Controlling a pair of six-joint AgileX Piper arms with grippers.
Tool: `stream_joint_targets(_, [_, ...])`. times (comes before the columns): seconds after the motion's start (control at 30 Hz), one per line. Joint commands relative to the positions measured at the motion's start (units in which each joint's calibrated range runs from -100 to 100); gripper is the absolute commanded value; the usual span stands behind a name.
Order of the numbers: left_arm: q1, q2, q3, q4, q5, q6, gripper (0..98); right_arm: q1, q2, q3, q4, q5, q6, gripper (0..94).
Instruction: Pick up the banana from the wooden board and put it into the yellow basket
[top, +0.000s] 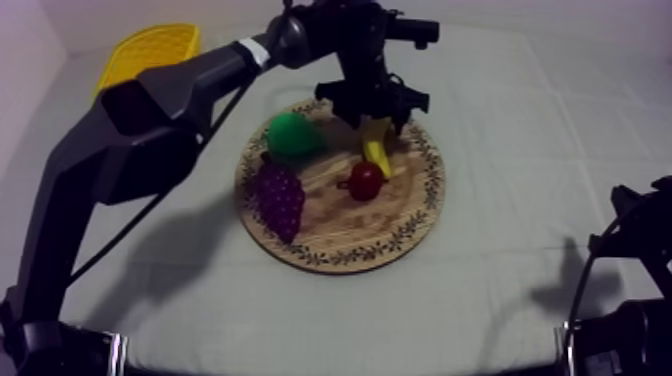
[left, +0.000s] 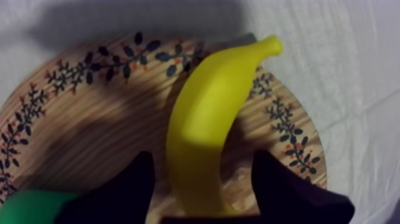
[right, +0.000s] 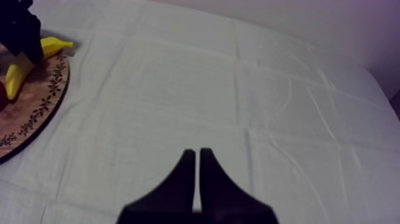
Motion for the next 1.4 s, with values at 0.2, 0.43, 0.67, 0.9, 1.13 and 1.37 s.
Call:
stream_joint_targets(0.2, [-0.68, 3.69, -6.96, 1.3, 2.47, 0.01, 33.5, 0.02, -0.02, -0.03, -0.01, -0.02, -0.02, 0.4])
stream_joint_targets(0.43, [-1.05, 5.06, -8.7, 2.31, 2.59, -0.7, 25.5, 0.02, -0.02, -0.03, -0.01, -0.02, -0.02, 0.4])
stream_joint_targets(0.67, [-1.72, -1.48, -4.61, -0.56, 2.67, -1.37, 24.1, 0.02, -0.02, -0.03, -0.01, -0.02, 0.02, 0.4])
stream_joint_targets(0.9, [-6.83, -17.39, 5.57, -4.35, 2.68, -2.65, 24.0, 0.02, -0.02, -0.03, -0.01, -0.02, -0.02, 0.4])
stream_joint_targets(1.13, [-15.62, -32.54, 14.98, -6.85, 2.69, -4.48, 23.0, 0.02, -0.02, -0.03, -0.01, -0.02, 0.0, 0.4])
stream_joint_targets(1.37, [-24.59, -38.67, 22.6, -8.41, 2.69, -6.51, 21.8, 0.02, -0.02, -0.03, -0.01, -0.02, -0.01, 0.4])
